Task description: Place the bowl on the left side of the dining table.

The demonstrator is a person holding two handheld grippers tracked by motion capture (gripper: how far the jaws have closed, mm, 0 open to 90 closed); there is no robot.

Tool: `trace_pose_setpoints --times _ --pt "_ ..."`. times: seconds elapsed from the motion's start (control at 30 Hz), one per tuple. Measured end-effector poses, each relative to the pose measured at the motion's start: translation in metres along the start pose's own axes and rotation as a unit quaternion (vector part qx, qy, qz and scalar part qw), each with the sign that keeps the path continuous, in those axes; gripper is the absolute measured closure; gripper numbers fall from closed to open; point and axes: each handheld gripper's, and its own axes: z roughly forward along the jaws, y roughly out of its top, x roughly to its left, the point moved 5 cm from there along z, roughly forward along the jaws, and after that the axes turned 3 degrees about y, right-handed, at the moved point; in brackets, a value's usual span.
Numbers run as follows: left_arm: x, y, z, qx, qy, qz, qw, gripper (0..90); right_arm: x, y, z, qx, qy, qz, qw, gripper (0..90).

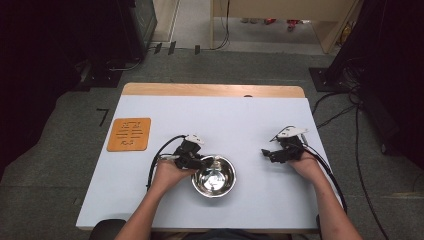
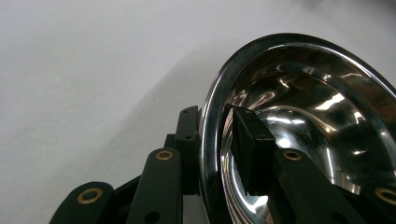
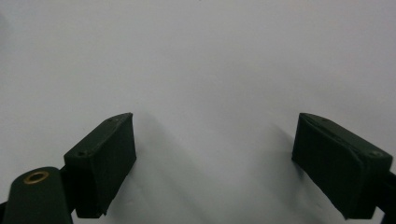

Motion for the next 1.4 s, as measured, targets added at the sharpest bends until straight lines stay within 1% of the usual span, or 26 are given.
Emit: trace_pose_setpoints --times 0.07,0.1,0.17,0.33,0.43,0.47,0.53,0.57,0.6,0.63,0.7,0.73,0.8,0.87,0.97,1.13,1.2,1.33,1.4 --pt "0.0 -0.001 0.0 0.003 0.0 0.004 1.0 75.0 0.0 0.0 0.0 0.0 0.0 0.0 1.0 13.0" --pt "0.0 -0.001 -0.001 0.009 0.0 0.009 0.9999 76.3 0.0 0.0 0.0 0.0 0.0 0.001 1.0 12.9" --pt "0.001 -0.002 -0.001 0.012 0.001 0.012 0.9998 77.4 0.0 0.0 0.0 0.0 0.0 0.001 1.0 13.0" --pt "0.001 -0.002 -0.002 0.021 -0.006 0.003 0.9998 78.9 0.0 0.0 0.0 0.0 0.0 0.001 1.0 12.9" --pt "0.001 -0.002 -0.002 0.023 -0.004 0.005 0.9997 78.9 0.0 0.0 0.0 0.0 0.0 0.001 1.0 13.0" --pt "0.001 -0.002 -0.003 0.025 -0.004 0.0 0.9997 79.0 0.0 0.0 0.0 0.0 0.0 0.001 1.0 13.0" --pt "0.001 -0.002 -0.003 0.029 -0.005 -0.003 0.9996 79.5 0.0 0.0 0.0 0.0 0.0 0.001 1.0 12.9" --pt "0.001 -0.002 -0.004 0.032 -0.007 -0.009 0.9994 79.7 0.0 0.0 0.0 0.0 0.0 0.001 1.0 12.9" --pt "0.001 -0.002 -0.004 0.032 -0.007 -0.009 0.9994 79.9 0.0 0.0 0.0 0.0 0.0 0.001 1.0 12.9" --pt "0.0 -0.001 -0.005 0.033 -0.008 -0.014 0.9993 80.2 0.0 0.0 0.0 0.0 0.0 0.001 1.0 13.0" --pt "-0.001 0.0 -0.005 0.031 -0.01 -0.013 0.9994 80.6 0.0 0.0 0.0 0.0 0.0 0.001 1.0 13.0" --pt "-0.001 0.001 -0.007 0.03 -0.015 -0.013 0.9993 81.0 0.0 0.0 0.0 0.0 0.0 0.001 1.0 13.0" --pt "-0.003 0.003 -0.009 0.021 -0.028 -0.017 0.9992 82.3 0.0 0.0 0.0 0.0 0.0 0.001 1.0 13.0" --pt "-0.006 0.005 -0.011 0.019 -0.032 -0.014 0.9992 83.0 0.0 0.0 0.0 0.0 0.0 0.002 1.0 13.0" --pt "-0.01 0.007 -0.014 0.012 -0.043 -0.015 0.9989 84.4 0.0 0.0 0.0 0.0 0.0 0.001 1.0 13.0" --pt "-0.016 0.011 -0.016 0.009 -0.027 0.007 0.9996 84.7 0.0 0.0 0.0 0.0 0.0 0.001 1.0 13.0" --pt "-0.017 0.012 -0.017 0.01 -0.022 0.012 0.9996 84.7 0.0 0.0 0.0 0.0 0.0 0.001 1.0 13.0" --pt "-0.018 0.014 -0.019 0.007 -0.019 0.012 0.9997 84.7 0.0 0.0 0.0 0.0 0.0 0.001 1.0 13.0" --pt "-0.018 0.015 -0.022 0.004 -0.017 0.017 0.9997 84.8 0.0 0.0 0.0 -0.001 0.0 0.003 1.0 13.0"
